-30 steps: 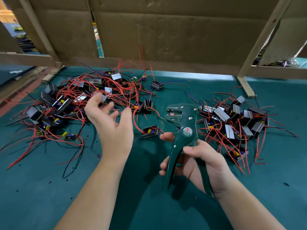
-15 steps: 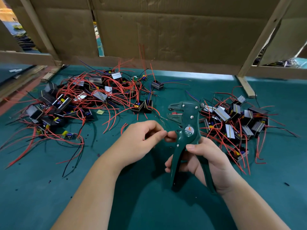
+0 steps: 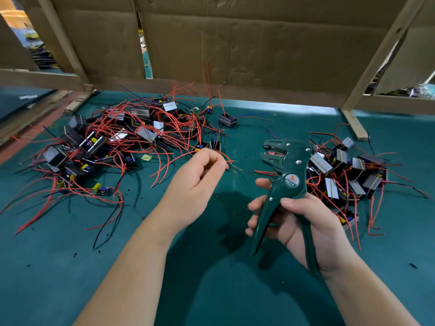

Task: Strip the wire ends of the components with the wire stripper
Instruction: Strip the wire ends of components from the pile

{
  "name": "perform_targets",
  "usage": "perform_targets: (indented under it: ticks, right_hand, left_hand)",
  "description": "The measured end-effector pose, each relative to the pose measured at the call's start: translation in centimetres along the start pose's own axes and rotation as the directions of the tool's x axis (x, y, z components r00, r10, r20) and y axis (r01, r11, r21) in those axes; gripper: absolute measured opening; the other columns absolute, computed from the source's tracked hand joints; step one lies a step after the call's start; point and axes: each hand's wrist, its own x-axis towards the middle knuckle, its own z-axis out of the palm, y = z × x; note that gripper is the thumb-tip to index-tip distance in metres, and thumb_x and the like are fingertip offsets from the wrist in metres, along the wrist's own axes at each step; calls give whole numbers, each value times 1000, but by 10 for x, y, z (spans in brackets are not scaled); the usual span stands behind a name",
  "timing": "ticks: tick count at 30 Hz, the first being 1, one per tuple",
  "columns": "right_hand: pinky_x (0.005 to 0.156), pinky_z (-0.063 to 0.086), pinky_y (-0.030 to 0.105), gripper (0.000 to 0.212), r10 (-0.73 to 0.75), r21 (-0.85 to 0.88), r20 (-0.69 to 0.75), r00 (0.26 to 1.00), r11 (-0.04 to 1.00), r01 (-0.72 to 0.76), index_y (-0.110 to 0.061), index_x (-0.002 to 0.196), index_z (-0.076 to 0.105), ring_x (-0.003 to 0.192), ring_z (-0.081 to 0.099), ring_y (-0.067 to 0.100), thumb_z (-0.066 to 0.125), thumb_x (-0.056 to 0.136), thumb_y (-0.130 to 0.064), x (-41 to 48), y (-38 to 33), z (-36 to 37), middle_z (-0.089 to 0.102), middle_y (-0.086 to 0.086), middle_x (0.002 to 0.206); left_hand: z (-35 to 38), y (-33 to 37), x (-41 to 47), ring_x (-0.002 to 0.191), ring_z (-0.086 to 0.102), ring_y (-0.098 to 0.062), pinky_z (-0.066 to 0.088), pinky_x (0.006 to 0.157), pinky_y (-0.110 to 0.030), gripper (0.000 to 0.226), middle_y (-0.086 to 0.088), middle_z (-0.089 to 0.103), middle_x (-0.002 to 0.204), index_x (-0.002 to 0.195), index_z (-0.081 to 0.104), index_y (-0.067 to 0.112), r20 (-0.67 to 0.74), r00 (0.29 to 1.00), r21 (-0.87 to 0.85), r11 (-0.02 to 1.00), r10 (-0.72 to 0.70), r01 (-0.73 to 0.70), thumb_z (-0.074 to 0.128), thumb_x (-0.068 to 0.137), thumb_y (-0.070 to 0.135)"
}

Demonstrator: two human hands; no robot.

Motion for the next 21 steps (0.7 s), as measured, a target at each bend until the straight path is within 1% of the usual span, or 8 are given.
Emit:
perform_targets:
  ticks: [1,3,5,7,10,13,18,21]
  right_hand:
    - [65,54,53,51,12,-6,-3,1000,1000,-12,4,118,59,68,62,40,61,69,-11,-1,-1,-1,63,29,87]
    - [66,53,53,55,68,-14,43,997,998,-67,5,117,60,69,62,40,71,67,-15,-1,-1,0,62,30,87]
    - [66,52,53,66,121,-34,98,988,992,-119,5,114,63,69,62,40,84,59,-25,-3,2,3,62,33,90]
    - [66,53,52,65,135,-52,121,983,990,-129,4,108,65,68,63,40,87,56,-29,-3,5,6,63,35,92]
    - [68,53,52,58,127,-43,157,979,992,-122,1,104,67,69,64,39,87,59,-29,-3,8,8,63,34,92]
    - [68,53,52,55,137,-42,186,973,990,-132,0,104,67,69,64,39,85,61,-29,-3,7,9,63,31,88]
    - [68,52,51,54,143,-38,193,971,990,-139,2,104,66,69,63,39,84,62,-28,-4,7,10,61,28,82]
    - [66,53,50,51,154,-58,185,971,988,-146,0,101,68,67,62,38,84,62,-29,-4,7,10,61,27,79]
  left_hand:
    - [-1,1,0,60,39,-5,36,56,-20,16,13,44,65,85,54,22,-14,1000,16,1000,24,-24,45,94,32]
    - [-1,1,0,61,37,-5,35,59,-24,16,14,42,66,87,52,20,-29,998,53,997,54,-53,42,95,30]
    - [0,1,-1,57,33,-4,32,56,-19,16,16,41,64,88,51,19,-33,997,81,995,67,-65,42,96,30]
    - [0,2,-2,57,33,-4,30,56,-16,17,16,41,63,88,51,19,-30,996,115,990,83,-79,41,96,30]
    - [-1,4,-3,58,35,-4,30,58,-14,17,18,43,64,87,50,19,-24,995,159,983,101,-96,41,97,28]
    - [1,6,-3,57,36,-4,30,58,-14,15,19,44,64,87,51,21,-19,994,156,983,106,-102,42,97,25]
    - [3,9,-4,53,33,-4,28,53,-13,14,16,42,59,85,51,20,12,991,165,977,133,-133,44,97,23]
    - [3,9,-4,53,34,-4,28,54,-13,13,15,41,60,85,50,22,10,988,170,974,153,-152,45,97,22]
